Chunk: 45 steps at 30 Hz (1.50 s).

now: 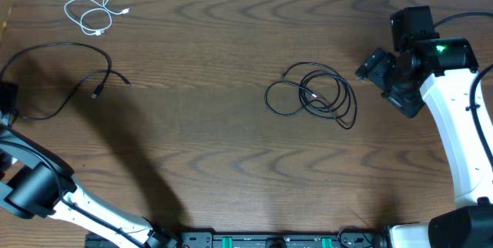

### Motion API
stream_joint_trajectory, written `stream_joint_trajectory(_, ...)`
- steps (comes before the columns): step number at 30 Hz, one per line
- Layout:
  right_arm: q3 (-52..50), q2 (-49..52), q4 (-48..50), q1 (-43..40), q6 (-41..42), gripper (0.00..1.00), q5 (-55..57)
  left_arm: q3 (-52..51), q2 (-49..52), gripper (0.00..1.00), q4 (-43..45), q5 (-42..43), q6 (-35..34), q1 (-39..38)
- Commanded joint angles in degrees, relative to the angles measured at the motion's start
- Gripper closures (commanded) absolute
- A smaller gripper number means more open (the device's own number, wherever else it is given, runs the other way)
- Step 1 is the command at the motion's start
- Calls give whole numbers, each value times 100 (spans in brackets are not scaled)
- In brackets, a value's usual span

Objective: Untangle cables

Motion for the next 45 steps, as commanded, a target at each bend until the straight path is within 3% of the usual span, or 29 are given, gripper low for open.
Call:
stream_joint_trajectory(1,-26,33,0,4,-37,1,-98,55,61,9,4,413,203,-68)
stream_joint_trajectory(13,-26,33,46,4,-57,1,-94,59,-1296,7,-70,345,503,-295)
stream_joint_trajectory(19,-26,33,92,4,-57,1,-96,57,-1759,7,-828,31,680,-658)
stream_joint_trajectory(22,-26,33,92,4,-55,1,-98,11,-1624,8,-1322,33,680,-953)
stream_joint_trajectory(25,-26,33,83,4,-57,1,-149,-164,-1279,17,-1429,48,1001,-1464)
stream_joint_trajectory(33,-26,33,-39,7,-57,1,-234,-179,-254,17,-1346,50,2111,-2382)
stream_joint_trajectory(43,-26,33,2,4,-57,1,-227,-179,369,17,-79,48,2371,-2717)
stream_joint_trajectory(45,-26,33,2,4,-57,1,-227,-179,413,21,190,48,2371,-2743)
